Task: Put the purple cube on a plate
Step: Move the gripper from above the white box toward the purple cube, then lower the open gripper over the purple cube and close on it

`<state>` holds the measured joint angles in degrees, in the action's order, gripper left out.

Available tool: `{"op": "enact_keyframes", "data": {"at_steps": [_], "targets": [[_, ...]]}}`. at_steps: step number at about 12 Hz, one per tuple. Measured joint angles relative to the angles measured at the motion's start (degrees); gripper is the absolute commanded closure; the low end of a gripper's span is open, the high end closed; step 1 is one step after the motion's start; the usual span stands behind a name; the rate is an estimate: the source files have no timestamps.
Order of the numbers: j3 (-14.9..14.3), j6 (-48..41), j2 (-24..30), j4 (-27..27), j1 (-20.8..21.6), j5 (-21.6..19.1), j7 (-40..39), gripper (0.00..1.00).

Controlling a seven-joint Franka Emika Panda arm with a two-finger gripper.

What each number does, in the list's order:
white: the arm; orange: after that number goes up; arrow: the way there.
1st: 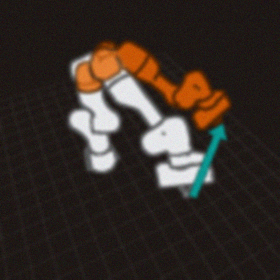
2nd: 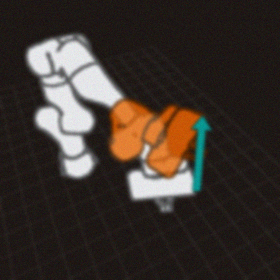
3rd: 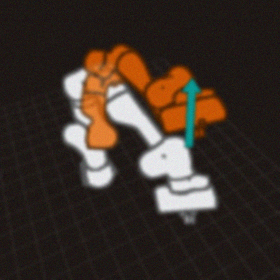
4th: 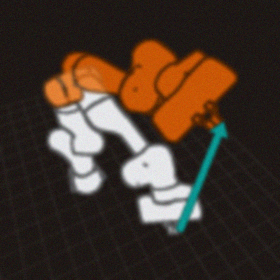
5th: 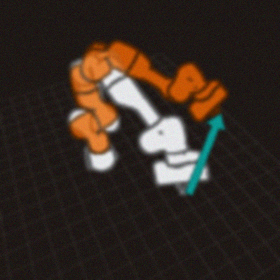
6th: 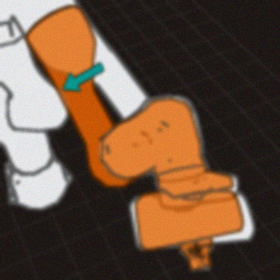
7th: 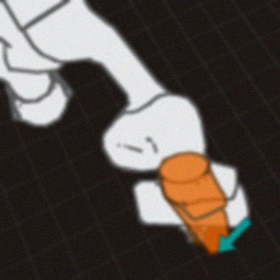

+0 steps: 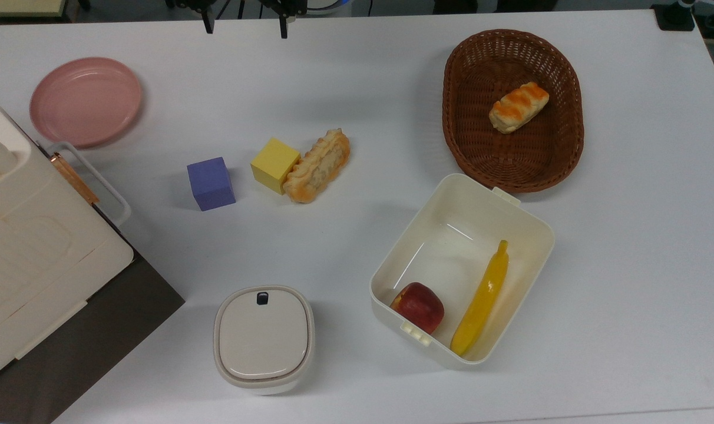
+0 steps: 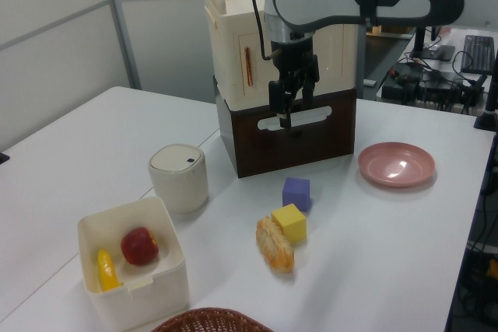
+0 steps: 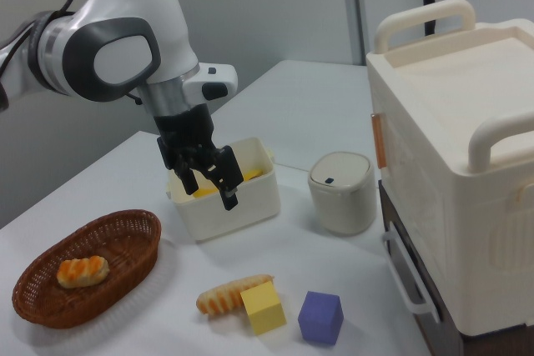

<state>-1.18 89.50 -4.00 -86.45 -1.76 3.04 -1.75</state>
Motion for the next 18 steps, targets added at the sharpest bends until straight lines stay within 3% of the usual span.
{"op": "enact_keyframes", "data": {"at_steps": [11,14,18], "targets": [[-0.1,0.0,-2.2,-0.4,-0.4,0.1,-0.5,0.0],[-0.5,0.8,-2.5,-1.4,-5.4,0.1,-9.6,0.0],[-0.6,10.5,-6.9,-6.3,-9.5,0.1,-18.3,0.0]]}}
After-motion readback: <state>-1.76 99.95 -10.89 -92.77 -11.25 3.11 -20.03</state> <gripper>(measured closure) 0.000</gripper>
